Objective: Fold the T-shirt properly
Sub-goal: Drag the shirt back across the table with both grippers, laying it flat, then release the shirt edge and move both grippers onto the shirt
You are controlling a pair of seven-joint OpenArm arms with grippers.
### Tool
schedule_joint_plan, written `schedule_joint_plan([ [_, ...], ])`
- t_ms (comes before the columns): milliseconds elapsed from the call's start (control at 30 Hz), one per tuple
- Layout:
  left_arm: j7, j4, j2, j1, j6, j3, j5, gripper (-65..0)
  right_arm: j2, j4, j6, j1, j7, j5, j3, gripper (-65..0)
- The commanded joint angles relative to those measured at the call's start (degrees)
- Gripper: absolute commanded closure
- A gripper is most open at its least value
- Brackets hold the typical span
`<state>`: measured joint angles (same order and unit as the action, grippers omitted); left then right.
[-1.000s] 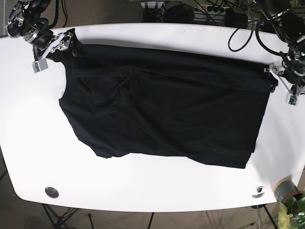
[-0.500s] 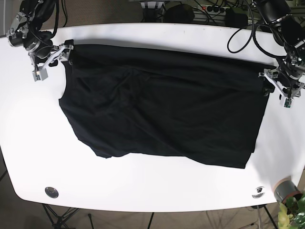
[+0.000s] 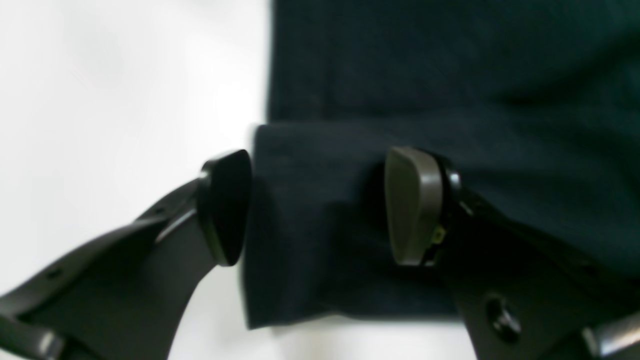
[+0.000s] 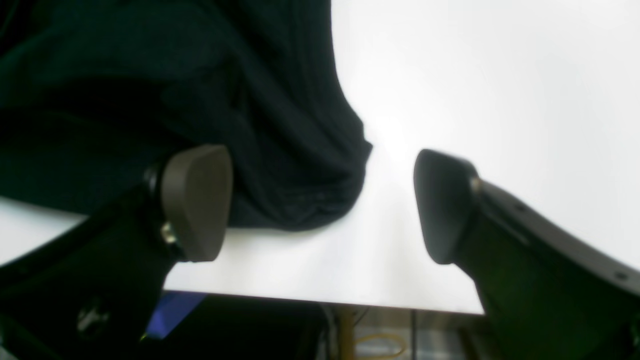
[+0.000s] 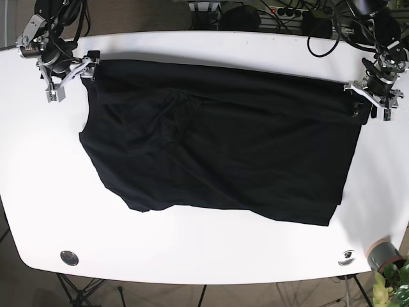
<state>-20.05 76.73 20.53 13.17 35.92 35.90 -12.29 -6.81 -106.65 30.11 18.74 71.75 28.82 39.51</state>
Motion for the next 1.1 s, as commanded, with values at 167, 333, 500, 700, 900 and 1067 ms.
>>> schedule_joint_plan([
  [167, 3.75, -4.51, 1.31, -0.29, -0.98, 0.01, -0.50, -37.9, -0.88, 4.98, 0.27, 0.38, -3.75, 0.41, -2.10, -52.3],
  [333, 3.57, -4.51, 1.14, -0.38, -0.98, -1.31, -0.50, -37.9, -0.62, 6.48, 0.27, 0.47, -5.50, 0.68, -3.59, -46.1],
  [500, 3.48, -4.16, 1.49, 0.06, -0.98, -3.15, -0.50, -31.2, -0.44, 6.56, 0.27, 0.47, -5.68, 0.85, -4.12, -23.9],
  [700, 3.48, -2.75, 2.45, 3.84, -0.89, -1.31, -0.50, -12.8, -0.44, 5.95, 0.27, 2.58, -5.68, 0.85, -3.86, -2.5],
  [900, 3.39, 0.59, 2.54, 8.85, -0.89, 1.07, -0.50, -12.5, -0.53, 1.38, 0.27, 6.53, -5.77, 0.94, -3.77, -4.3],
  [1067, -0.56, 3.14, 2.54, 12.11, -0.89, 2.83, -0.76, -12.5, -0.44, -0.47, 0.27, 9.17, -5.77, 0.94, -3.77, -4.6],
])
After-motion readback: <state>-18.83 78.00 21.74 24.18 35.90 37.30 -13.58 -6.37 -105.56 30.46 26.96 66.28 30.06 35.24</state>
